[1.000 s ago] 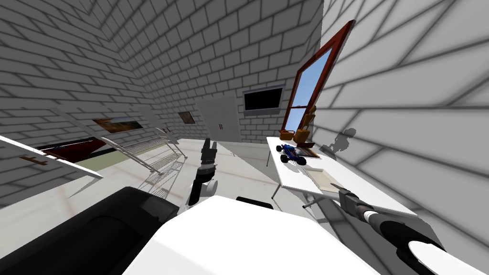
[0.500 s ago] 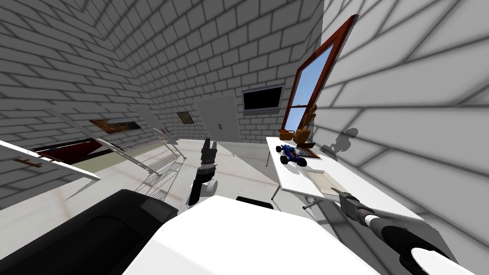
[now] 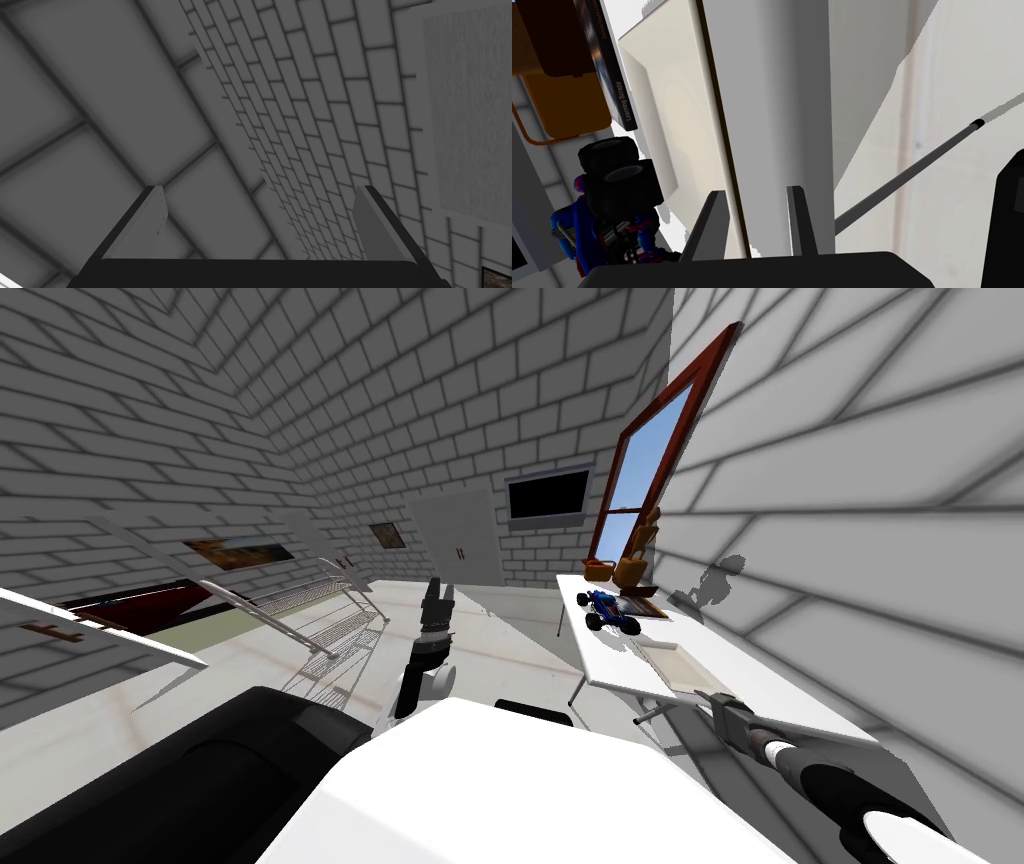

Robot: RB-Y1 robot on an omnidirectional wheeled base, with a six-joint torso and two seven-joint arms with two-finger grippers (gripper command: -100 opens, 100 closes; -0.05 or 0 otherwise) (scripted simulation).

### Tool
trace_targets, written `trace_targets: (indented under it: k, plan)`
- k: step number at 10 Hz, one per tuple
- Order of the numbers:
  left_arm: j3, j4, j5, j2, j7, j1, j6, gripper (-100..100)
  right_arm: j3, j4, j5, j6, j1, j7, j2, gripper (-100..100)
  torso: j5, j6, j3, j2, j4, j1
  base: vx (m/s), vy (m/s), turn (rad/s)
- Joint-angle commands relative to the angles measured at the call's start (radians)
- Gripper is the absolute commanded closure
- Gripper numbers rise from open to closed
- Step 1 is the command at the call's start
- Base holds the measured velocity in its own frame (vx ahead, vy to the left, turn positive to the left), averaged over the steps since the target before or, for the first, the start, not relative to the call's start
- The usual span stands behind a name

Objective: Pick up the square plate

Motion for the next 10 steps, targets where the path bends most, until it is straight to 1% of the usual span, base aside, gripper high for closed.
trace_targets:
  k: [1,2,3,4,5,6,9,10]
  plan:
    - [0.0,0.0,0.0,0.0,0.0,0.0,0.0,0,-0.029,0.003,-0.008,-0.014,-0.011,0.013,0.005,100,0.0,0.0,0.0,0.0,0.0,0.0,-0.031,0.014,0.018]
    - [0.0,0.0,0.0,0.0,0.0,0.0,0.0,0,-0.029,0.003,-0.008,-0.014,-0.011,0.013,0.005,100,0.002,-0.002,0.0,-0.001,0.002,-0.001,-0.036,0.015,0.014]
    - [0.0,0.0,0.0,0.0,0.0,0.0,0.0,0,-0.061,0.011,0.002,-0.047,-0.012,0.016,0.02,100,0.003,-0.004,0.0,-0.002,0.003,0.0,-0.047,0.02,0.016]
    - [0.0,0.0,0.0,0.0,0.0,0.0,0.0,0,-0.078,0.015,0.007,-0.063,-0.012,0.018,0.027,100,0.005,-0.005,0.001,-0.002,0.004,0.001,-0.052,0.014,0.03]
    - [0.0,0.0,0.0,0.0,0.0,0.0,0.0,0,-0.078,0.015,0.007,-0.063,-0.012,0.018,0.027,100,0.004,-0.004,0.0,-0.002,0.003,0.001,-0.035,0.012,0.001]
    - [0.0,0.0,0.0,0.0,0.0,0.0,0.0,0,-0.11,0.023,0.017,-0.096,-0.013,0.022,0.042,100,0.003,-0.004,0.0,-0.002,0.003,0.001,-0.044,0.023,-0.004]
    - [0.0,0.0,0.0,0.0,0.0,0.0,0.0,0,-0.158,0.035,0.032,-0.145,-0.015,0.027,0.065,100,0.003,-0.004,0.001,-0.002,0.003,0.001,-0.049,0.024,0.004]
    - [0.0,0.0,0.0,0.0,0.0,0.0,0.0,0,-0.134,0.031,0.008,-0.122,-0.018,0.037,0.05,100,0.003,-0.004,0.001,-0.002,0.003,0.001,-0.021,0.009,-0.001]
